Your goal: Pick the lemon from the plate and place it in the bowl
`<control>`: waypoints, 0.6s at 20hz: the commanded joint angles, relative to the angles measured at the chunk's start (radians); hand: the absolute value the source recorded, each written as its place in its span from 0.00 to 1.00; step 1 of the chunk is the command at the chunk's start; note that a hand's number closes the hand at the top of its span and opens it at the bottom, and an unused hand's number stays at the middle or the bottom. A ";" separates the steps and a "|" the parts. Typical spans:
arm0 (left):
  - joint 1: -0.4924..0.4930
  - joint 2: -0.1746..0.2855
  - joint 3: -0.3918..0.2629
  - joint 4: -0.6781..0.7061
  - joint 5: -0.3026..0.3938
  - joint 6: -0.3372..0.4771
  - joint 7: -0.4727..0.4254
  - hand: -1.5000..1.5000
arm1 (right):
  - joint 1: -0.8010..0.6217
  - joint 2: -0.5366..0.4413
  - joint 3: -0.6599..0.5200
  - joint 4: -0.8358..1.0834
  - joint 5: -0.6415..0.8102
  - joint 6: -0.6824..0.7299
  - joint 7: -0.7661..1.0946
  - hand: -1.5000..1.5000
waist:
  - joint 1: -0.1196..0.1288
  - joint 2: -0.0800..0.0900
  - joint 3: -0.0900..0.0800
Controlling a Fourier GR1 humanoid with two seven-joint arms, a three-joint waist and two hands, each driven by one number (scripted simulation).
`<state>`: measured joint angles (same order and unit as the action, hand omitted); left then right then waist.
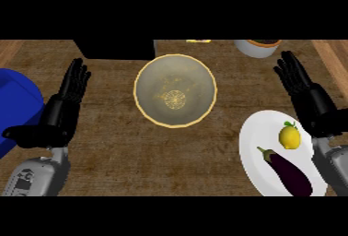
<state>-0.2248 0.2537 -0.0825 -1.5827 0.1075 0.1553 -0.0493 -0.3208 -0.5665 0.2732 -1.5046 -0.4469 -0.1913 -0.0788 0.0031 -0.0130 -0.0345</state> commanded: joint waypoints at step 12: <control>0.106 -0.040 -0.034 0.046 -0.003 0.015 0.090 0.50 | 0.201 0.154 -0.086 0.097 0.333 -0.788 0.019 0.00 | -0.050 0.001 0.036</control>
<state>-0.1427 0.2266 -0.1044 -1.5351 0.1028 0.1687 0.0280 -0.1713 -0.5397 0.2361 -1.3678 -0.1654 -0.7324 0.0321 -0.0439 -0.0052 -0.0054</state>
